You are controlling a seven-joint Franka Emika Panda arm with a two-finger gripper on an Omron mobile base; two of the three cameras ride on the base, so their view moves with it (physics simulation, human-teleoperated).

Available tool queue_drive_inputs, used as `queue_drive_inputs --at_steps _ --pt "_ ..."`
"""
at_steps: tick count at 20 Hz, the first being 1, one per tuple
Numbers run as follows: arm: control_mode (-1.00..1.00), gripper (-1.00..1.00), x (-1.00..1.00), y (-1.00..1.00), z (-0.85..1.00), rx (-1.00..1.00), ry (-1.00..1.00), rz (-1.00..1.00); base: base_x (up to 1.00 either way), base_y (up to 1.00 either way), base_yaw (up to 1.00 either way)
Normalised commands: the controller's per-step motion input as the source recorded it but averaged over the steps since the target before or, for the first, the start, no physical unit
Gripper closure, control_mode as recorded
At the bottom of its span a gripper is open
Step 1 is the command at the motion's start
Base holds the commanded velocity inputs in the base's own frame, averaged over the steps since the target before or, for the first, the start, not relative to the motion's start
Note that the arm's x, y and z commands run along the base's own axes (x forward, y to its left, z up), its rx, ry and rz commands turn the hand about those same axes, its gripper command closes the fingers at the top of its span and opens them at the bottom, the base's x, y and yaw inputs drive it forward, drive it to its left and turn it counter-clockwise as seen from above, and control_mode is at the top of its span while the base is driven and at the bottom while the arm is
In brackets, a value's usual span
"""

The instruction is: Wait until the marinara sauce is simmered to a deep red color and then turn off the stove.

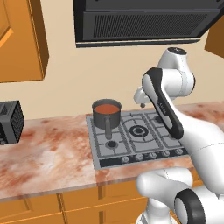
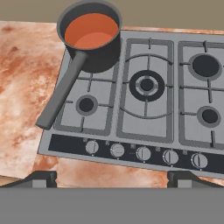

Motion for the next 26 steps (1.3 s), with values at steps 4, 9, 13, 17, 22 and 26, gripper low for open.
queue_drive_inputs --at_steps 4,9,13,17,22,26 --pt "-1.00 -1.00 0.00 0.00 0.00 0.00 0.00 0.00 0.00 0.00 0.00" --pt "-1.00 -1.00 0.00 0.00 0.00 0.00 0.00 0.00 0.00 0.00 0.00" --pt "-1.00 -1.00 0.00 0.00 0.00 0.00 0.00 0.00 0.00 0.00 0.00" --pt "-1.00 -1.00 0.00 0.00 0.00 0.00 0.00 0.00 0.00 0.00 0.00" --pt "-1.00 -1.00 0.00 0.00 0.00 0.00 0.00 0.00 0.00 0.00 0.00" --pt "-1.00 -1.00 0.00 0.00 0.00 0.00 0.00 0.00 0.00 0.00 0.00"
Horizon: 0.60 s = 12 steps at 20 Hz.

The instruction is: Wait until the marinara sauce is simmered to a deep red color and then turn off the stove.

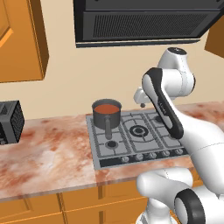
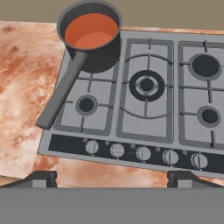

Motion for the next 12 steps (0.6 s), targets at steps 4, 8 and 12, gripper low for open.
queue_drive_inputs --at_steps 4,8,12 --pt "-1.00 -1.00 0.00 0.00 0.00 0.00 0.00 0.00 0.00 0.00 0.00" --pt "-1.00 -1.00 0.00 0.00 0.00 0.00 0.00 0.00 0.00 0.00 0.00" --pt "-1.00 -1.00 0.00 0.00 0.00 0.00 0.00 0.00 0.00 0.00 0.00"
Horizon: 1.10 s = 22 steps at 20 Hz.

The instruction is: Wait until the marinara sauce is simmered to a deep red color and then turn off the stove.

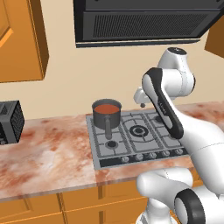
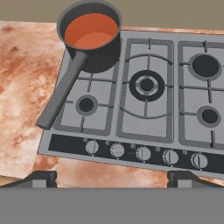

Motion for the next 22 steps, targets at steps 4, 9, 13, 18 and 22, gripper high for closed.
queue_drive_inputs --at_steps 4,9,13,18,22 --pt "-1.00 -1.00 0.00 0.00 0.00 0.00 0.00 0.00 0.00 0.00 0.00" --pt "-1.00 -1.00 0.00 0.00 0.00 0.00 0.00 0.00 0.00 0.00 0.00" --pt "-1.00 -1.00 0.00 0.00 0.00 0.00 0.00 0.00 0.00 0.00 0.00" --pt "-1.00 -1.00 0.00 0.00 0.00 0.00 0.00 0.00 0.00 0.00 0.00" --pt "-1.00 -1.00 0.00 0.00 0.00 0.00 0.00 0.00 0.00 0.00 0.00"
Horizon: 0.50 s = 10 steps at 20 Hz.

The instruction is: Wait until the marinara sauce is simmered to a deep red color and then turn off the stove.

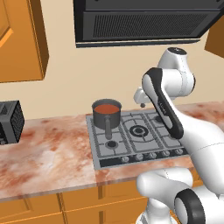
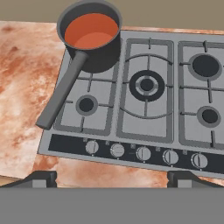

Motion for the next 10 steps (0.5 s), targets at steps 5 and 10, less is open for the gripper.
queue_drive_inputs --at_steps 5,10 --pt "-1.00 -1.00 0.00 0.00 0.00 0.00 0.00 0.00 0.00 0.00 0.00" --pt "-1.00 -1.00 0.00 0.00 0.00 0.00 0.00 0.00 0.00 0.00 0.00"
